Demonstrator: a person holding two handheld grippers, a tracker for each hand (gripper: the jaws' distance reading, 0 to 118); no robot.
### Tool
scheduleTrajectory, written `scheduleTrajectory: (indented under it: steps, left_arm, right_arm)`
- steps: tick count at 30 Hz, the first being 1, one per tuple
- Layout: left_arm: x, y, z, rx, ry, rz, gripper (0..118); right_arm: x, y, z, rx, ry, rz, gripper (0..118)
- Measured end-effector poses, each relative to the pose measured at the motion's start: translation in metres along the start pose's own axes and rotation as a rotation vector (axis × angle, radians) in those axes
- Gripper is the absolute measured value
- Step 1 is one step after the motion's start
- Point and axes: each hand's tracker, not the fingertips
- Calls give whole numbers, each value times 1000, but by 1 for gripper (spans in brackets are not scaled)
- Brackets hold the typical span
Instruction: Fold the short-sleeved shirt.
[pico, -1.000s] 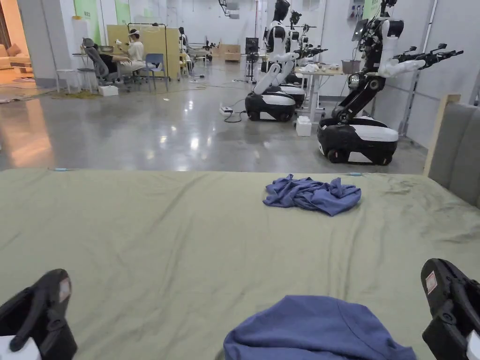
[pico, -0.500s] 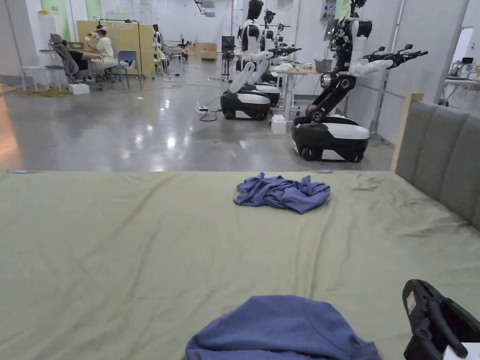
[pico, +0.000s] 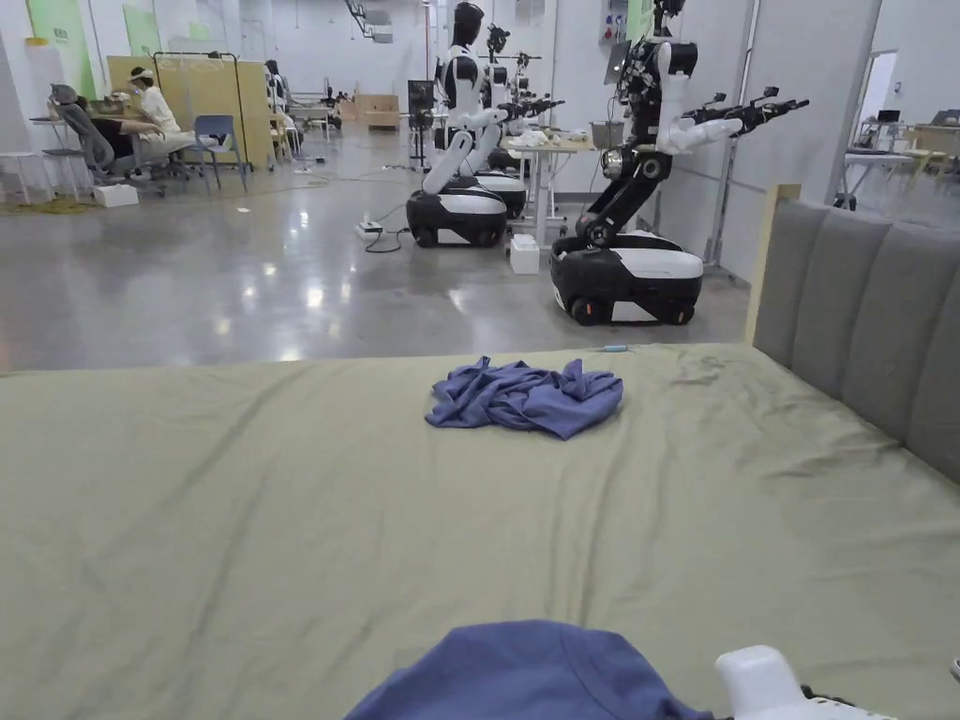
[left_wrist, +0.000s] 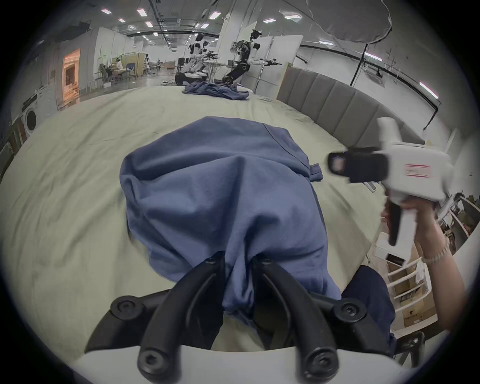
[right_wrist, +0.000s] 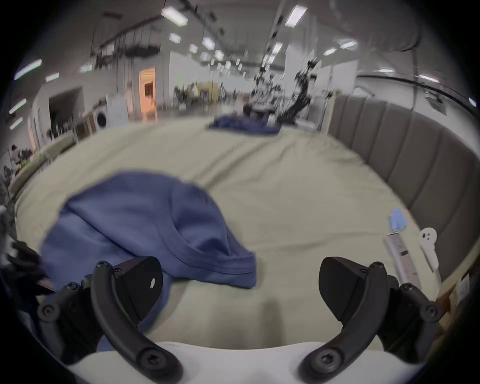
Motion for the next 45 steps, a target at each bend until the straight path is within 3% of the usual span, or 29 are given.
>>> scheduleTrajectory:
  steps: [3,5,6,7,8,9,12,18,22,25,30,34,36,38,41,45]
  left_arm:
    - [3,2,0,-6,8,-12,19]
    - [2,4,0,-9,2,-5,19]
    - [0,5,-1,-14,-4,0,19]
    - [-1,5,-1,-18,-11,6,19]
    - [-2,6,0,-17,-16,10,19]
    - [-3,8,1,-18,-20,12,19]
    - [-8,11,17,25,-33,24,19]
    - [-36,34,84,198,71,-35,19]
    - [-58,48,139,290,182,-98,19]
    - [-81,62,172,327,205,-82,19]
    - [-119,107,189,374,250,-104,19]
    - [-139,171,181,417,308,-175,19]
    - [-140,205,190,497,367,-229,19]
    - [-139,241,213,612,393,-265,19]
    - [-131,285,251,769,462,-329,19]
    - [-128,303,267,903,531,-377,18]
  right_arm:
    - [-9,1,-42,-232,61,25,116]
    - [-2,9,-23,-157,82,16,108]
    - [1,13,-19,-157,146,6,82]
    - [1,15,-14,-143,132,10,63]
    - [0,17,-11,-135,122,10,34]
    - [-1,18,-10,-128,143,-12,13]
    - [-13,20,5,-49,120,-99,13]
    - [-18,29,100,262,219,-186,13]
    - [-36,35,174,438,234,-182,13]
    - [-41,40,209,522,316,-247,13]
    - [-49,80,208,550,347,-274,13]
    - [-62,135,179,585,321,-227,13]
    - [-65,167,175,633,342,-253,13]
    - [-64,199,182,723,352,-260,13]
    - [-65,244,199,872,290,-191,13]
    - [-69,271,215,971,283,-166,13]
